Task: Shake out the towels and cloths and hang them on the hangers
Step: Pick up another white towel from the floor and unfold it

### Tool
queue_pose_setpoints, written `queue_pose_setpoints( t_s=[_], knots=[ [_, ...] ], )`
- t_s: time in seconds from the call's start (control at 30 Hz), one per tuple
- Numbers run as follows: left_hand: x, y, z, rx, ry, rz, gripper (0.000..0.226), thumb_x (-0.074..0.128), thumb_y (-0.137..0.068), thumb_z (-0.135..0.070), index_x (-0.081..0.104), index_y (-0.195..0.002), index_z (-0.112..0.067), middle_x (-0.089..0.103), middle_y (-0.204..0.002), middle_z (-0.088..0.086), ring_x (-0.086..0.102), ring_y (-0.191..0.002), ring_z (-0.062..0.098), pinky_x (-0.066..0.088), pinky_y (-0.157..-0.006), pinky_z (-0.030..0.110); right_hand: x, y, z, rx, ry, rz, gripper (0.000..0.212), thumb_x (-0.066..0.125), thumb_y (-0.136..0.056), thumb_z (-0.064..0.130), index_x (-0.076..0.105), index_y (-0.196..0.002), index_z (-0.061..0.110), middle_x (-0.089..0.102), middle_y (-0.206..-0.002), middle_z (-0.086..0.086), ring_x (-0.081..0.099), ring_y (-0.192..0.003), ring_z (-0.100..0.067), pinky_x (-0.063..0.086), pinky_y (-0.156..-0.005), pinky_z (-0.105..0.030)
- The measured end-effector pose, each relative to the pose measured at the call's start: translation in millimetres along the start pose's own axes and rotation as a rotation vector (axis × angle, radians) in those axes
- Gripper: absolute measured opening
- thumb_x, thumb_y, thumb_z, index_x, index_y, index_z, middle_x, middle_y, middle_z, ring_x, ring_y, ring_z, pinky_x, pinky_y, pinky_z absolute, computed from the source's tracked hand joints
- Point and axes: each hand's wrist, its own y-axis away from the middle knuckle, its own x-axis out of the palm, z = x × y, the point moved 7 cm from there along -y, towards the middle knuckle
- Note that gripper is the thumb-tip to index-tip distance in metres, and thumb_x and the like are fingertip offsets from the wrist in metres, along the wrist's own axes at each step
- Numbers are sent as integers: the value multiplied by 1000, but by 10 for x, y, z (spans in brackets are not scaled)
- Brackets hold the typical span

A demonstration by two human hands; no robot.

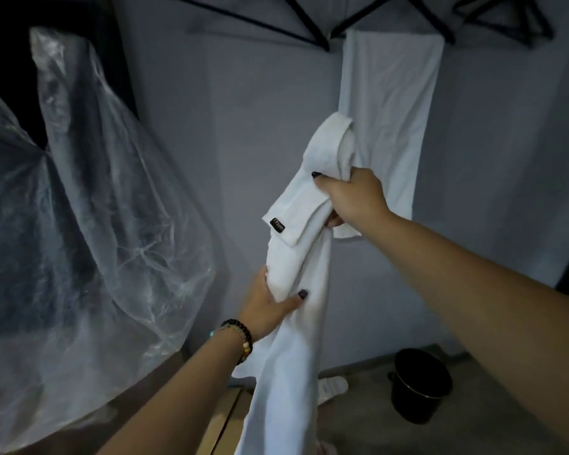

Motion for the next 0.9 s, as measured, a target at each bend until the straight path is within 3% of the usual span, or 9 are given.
queue_pose_setpoints(
  t_s=[0.07, 0.13, 0.2, 0.4, 0.5, 0.57, 0.67, 0.8, 0.9],
  knots=[
    [248, -40, -195, 56, 3, -88, 45, 70, -82, -39, 52, -120, -20, 61, -110, -7, 60, -98, 14, 48, -72, 12, -334, 35, 25, -14, 10, 2, 22, 64, -87, 31, 61, -70, 17, 67, -73, -8, 69, -61, -23, 59, -52, -32],
    [448, -48, -334, 51, -2, -166, 27, 62, -90, -30, 56, -113, -17, 63, -103, -3, 59, -93, 19, 47, -69, 19, -672, 62, -9, -22, 36, 7, 22, 64, -87, 30, 62, -71, 15, 66, -66, -6, 67, -54, -21, 55, -47, -27],
    [592, -57, -476, 30, -39, -227, 20, 57, -94, -23, 58, -113, -18, 63, -106, -1, 59, -97, 20, 48, -77, 28, -998, 78, -102, -18, 56, 11, 23, 64, -86, 31, 64, -74, 11, 66, -58, -6, 67, -49, -21, 54, -47, -26],
    [775, -238, -994, 77, 108, -325, 12, 54, -96, -23, 62, -94, -14, 66, -93, -3, 61, -86, 16, 46, -69, 23, -1675, -137, -629, 89, 74, -22, 33, 68, -82, 41, 67, -82, 8, 69, -62, -14, 70, -55, -27, 59, -56, -33],
    [870, -436, -1295, 117, 180, -380, 12, 55, -95, -17, 65, -89, -16, 67, -89, -5, 60, -81, 10, 49, -69, 25, -1898, -367, -963, 89, 104, -83, 55, 74, -74, 46, 56, -114, 12, 69, -96, -9, 70, -78, -26, 60, -66, -38],
    [994, -603, -1433, 147, 187, -386, 13, 55, -94, -16, 65, -86, -13, 66, -84, -6, 58, -75, 8, 49, -65, 19, -2028, -468, -1092, 23, 148, -152, 86, 79, -70, 42, 32, -138, 18, 49, -130, -5, 55, -104, -17, 53, -83, -36],
    [1224, -922, -1542, 164, 205, -344, 16, 55, -92, -15, 60, -80, -7, 60, -77, 0, 52, -68, 9, 45, -59, 17, -2098, -587, -1142, -99, 259, -178, 102, 78, -77, 28, 8, -151, 28, 22, -144, -5, 36, -112, -11, 37, -92, -25],
    [1496, -1343, -1662, 167, 225, -286, 12, 59, -89, -13, 63, -85, -3, 61, -81, 1, 54, -71, 11, 46, -67, 27, -2042, -892, -1210, -189, 472, -22, 66, 60, -88, 39, 29, -147, 35, 23, -151, -3, 23, -138, -22, 28, -112, -38],
    [1719, -1553, -1790, 186, 201, -264, 4, 63, -87, -11, 63, -84, -13, 62, -80, -4, 56, -71, 8, 46, -66, 23, -2004, -1115, -1395, -29, 265, 193, 63, 57, -87, 56, 35, -142, 35, 43, -137, 9, 42, -125, -13, 35, -100, -30]
  ],
)
